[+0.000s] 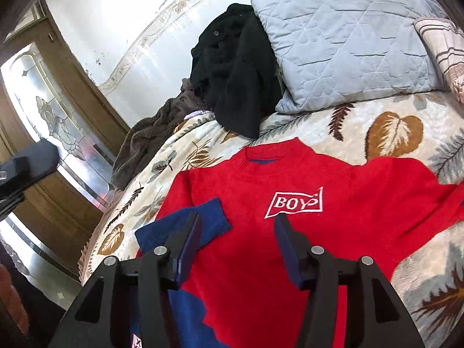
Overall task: Fold small clothes
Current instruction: 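Grasp the other blue sleeve cuff with the right gripper, then fold the held sleeve across the sweater body with the right gripper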
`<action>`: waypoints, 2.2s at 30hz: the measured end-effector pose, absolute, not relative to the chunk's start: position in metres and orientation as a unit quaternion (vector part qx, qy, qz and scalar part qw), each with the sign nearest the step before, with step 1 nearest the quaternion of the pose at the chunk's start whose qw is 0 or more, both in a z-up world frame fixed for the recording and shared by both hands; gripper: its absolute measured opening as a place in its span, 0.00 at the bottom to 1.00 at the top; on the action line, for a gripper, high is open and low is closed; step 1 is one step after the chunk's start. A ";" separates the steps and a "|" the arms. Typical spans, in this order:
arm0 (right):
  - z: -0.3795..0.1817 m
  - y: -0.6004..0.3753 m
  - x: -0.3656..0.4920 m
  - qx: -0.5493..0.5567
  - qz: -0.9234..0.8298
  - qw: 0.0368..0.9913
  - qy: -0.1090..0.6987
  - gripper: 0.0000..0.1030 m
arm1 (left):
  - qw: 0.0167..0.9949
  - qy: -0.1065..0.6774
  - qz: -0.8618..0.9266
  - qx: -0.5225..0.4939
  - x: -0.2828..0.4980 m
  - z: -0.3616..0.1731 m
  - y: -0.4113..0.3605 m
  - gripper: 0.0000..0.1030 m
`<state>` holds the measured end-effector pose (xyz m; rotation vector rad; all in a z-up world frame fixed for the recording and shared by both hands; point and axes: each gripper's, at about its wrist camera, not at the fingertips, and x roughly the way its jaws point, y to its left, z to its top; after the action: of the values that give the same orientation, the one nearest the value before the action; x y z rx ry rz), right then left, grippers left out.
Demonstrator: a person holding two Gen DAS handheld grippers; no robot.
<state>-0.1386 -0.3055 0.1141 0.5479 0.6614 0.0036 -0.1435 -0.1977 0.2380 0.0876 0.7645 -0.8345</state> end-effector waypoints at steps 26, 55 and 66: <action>0.022 -0.271 -0.017 0.322 0.060 0.808 0.490 0.65 | 0.863 0.422 -0.263 -0.086 -0.055 0.114 -0.047 0.62; 0.065 -0.384 -0.116 0.253 -0.196 0.862 0.394 0.51 | 0.862 0.449 -0.225 0.076 -0.021 0.084 -0.094 0.62; 0.064 -0.366 -0.094 0.205 -0.165 0.873 0.410 0.08 | 0.864 0.460 -0.193 0.061 0.004 0.054 -0.090 0.04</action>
<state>-0.0936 -0.3662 0.0640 0.4293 0.8576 -0.3455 0.0042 -0.0897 0.0540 0.1275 0.9641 -0.4046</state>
